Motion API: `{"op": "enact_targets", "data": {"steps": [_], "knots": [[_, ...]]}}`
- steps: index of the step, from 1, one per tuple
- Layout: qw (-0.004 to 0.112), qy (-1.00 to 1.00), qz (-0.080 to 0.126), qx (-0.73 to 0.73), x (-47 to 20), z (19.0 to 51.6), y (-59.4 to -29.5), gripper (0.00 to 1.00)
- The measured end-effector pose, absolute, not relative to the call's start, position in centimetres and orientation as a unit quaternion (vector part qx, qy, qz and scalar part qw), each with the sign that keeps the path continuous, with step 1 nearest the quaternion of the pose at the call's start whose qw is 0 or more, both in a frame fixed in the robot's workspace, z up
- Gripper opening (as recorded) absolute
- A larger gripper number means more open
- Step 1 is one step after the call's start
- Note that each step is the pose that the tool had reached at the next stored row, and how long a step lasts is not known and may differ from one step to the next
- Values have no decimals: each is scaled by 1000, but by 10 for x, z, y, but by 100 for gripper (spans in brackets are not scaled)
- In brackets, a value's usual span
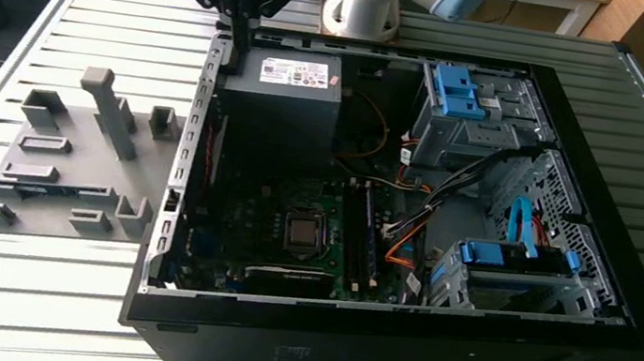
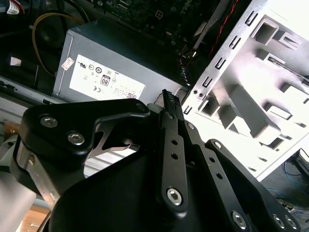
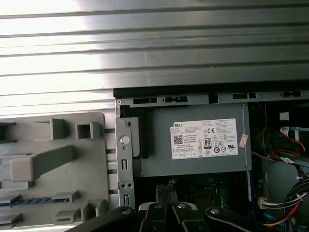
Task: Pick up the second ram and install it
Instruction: 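Reach for the second ram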
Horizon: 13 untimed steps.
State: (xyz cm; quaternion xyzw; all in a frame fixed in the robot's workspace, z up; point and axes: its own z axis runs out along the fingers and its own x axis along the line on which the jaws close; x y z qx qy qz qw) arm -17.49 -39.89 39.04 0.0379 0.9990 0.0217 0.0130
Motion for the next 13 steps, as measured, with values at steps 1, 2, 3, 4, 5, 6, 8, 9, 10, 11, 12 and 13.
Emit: {"op": "enact_targets", "data": {"steps": [1, 2, 3, 4, 5, 6, 8, 9, 10, 11, 12, 13], "knots": [[13, 999, 22, 38, -175, 390, -399, 11], [13, 999, 22, 38, -175, 390, -399, 11], [13, 999, 22, 38, -175, 390, -399, 11], [13, 999, 22, 38, -176, 390, -399, 11], [13, 999, 22, 38, -176, 390, -399, 11], [13, 999, 22, 38, -176, 390, -399, 11], [13, 999, 22, 38, -177, 390, -399, 11], [13, 999, 22, 38, -177, 390, -399, 11], [13, 999, 22, 38, -177, 390, -399, 11], [13, 999, 22, 38, -177, 390, -399, 11], [13, 999, 22, 38, -177, 390, -399, 11], [13, 999, 22, 38, -177, 390, -399, 11]]}}
